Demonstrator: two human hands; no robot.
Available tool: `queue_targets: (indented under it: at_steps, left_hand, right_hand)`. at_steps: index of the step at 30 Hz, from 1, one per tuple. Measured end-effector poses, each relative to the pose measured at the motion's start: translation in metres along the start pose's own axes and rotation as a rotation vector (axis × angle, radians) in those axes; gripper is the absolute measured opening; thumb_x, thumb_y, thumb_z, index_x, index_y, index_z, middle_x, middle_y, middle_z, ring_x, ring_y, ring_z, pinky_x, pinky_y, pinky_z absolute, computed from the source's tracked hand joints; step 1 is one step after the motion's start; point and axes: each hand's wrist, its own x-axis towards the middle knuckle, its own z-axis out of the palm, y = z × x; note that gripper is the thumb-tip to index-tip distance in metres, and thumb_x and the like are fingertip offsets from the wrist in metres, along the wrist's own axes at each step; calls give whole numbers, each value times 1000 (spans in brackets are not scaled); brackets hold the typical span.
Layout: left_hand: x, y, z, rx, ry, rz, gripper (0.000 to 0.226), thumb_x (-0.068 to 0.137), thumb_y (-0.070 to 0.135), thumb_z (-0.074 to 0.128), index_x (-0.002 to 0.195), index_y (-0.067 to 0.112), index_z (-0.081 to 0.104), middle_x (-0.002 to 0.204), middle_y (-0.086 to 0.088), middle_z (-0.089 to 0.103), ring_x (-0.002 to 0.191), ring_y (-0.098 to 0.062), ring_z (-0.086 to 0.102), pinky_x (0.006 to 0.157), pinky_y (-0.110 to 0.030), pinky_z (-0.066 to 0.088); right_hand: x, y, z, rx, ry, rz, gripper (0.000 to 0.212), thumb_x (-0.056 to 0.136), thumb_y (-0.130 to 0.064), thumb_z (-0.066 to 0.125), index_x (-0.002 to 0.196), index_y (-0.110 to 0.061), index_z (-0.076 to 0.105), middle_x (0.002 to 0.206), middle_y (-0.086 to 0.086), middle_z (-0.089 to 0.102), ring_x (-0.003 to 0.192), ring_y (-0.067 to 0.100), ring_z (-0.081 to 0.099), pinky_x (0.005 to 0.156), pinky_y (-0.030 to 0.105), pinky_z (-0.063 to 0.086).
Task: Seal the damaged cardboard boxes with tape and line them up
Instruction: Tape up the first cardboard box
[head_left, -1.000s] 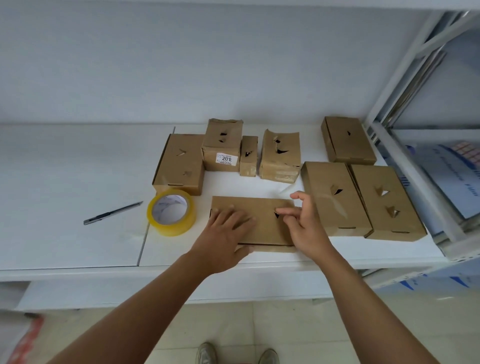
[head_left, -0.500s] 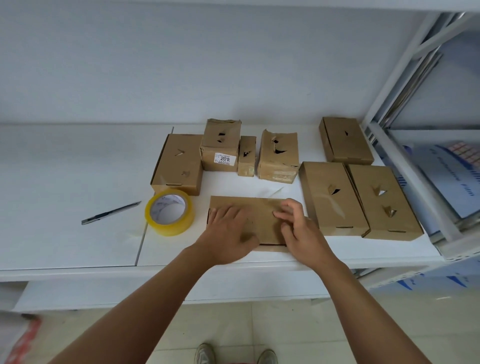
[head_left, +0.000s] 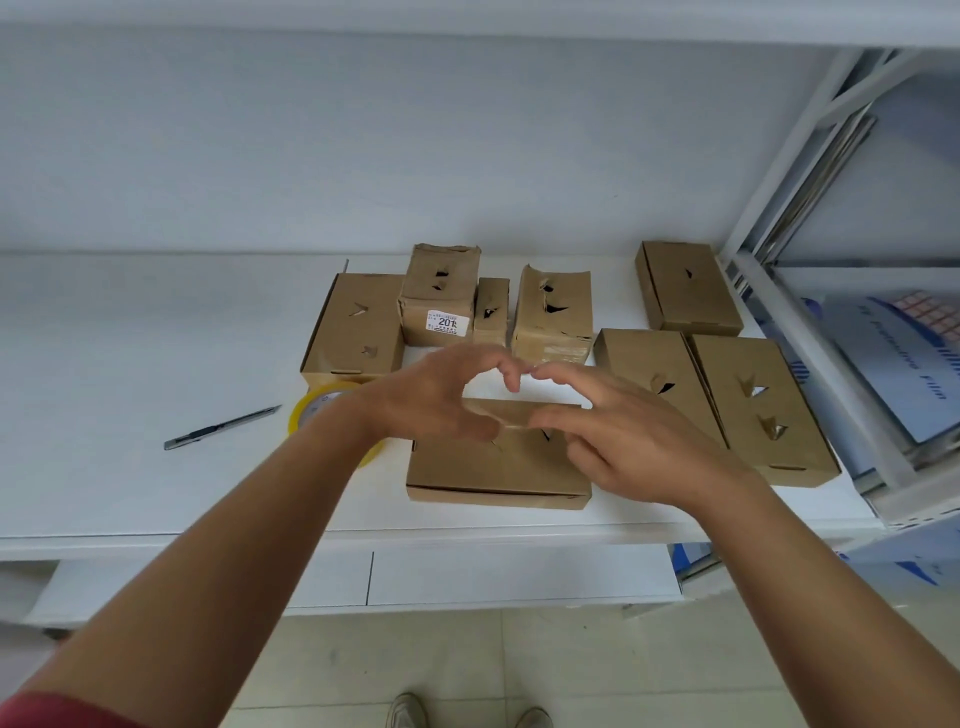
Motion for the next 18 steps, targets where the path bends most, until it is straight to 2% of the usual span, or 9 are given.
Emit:
queue_targets:
  at_steps: [3,6,8,11,14,18]
  left_hand:
    - [-3,1,6,-107,-93,-75,50,83,27,79,124,41,55,128,23,52,125,4,44,106,-26,37]
    - [-2,-2,13,-2,-87,-89,24,87,27,75,110,32,69,109,22,64,108,3,56,93,-21,42]
    - [-2,-6,14,-12,-31,-106,13,92,17,68,103,22,73,99,13,71,97,-3,63,86,-20,47]
    - [-4,-14,16,-80,132,-148,14,93,10,63,100,18,73,93,4,73,90,-11,67,82,-19,51]
    - [-3,-24,16,-196,257,-233,17,92,8,63,96,23,71,86,6,71,80,-7,67,74,-15,50]
    - [2,-35,23,-524,350,-394,12,91,3,63,92,13,67,74,0,69,64,-6,63,62,-18,49]
  right_hand:
    - [3,2,-13,-40,1,-45,34,88,-16,59,115,-37,61,138,-3,46,116,15,51,68,30,49]
    - [9,7,-22,84,9,-6,13,93,-28,59,104,-31,64,122,-11,53,95,-3,49,62,21,43]
    - [15,13,-22,255,26,99,11,94,-31,56,96,-27,66,106,-16,60,90,-9,52,66,15,39]
    - [19,21,-11,496,40,334,8,93,-25,63,90,-29,69,88,-16,67,85,-1,60,72,20,48]
    - [20,26,10,698,78,527,11,91,-18,68,88,-29,72,80,-5,69,74,5,62,74,23,51]
    - [25,31,32,954,97,743,18,89,-15,72,101,-27,66,77,11,71,64,4,65,64,11,50]
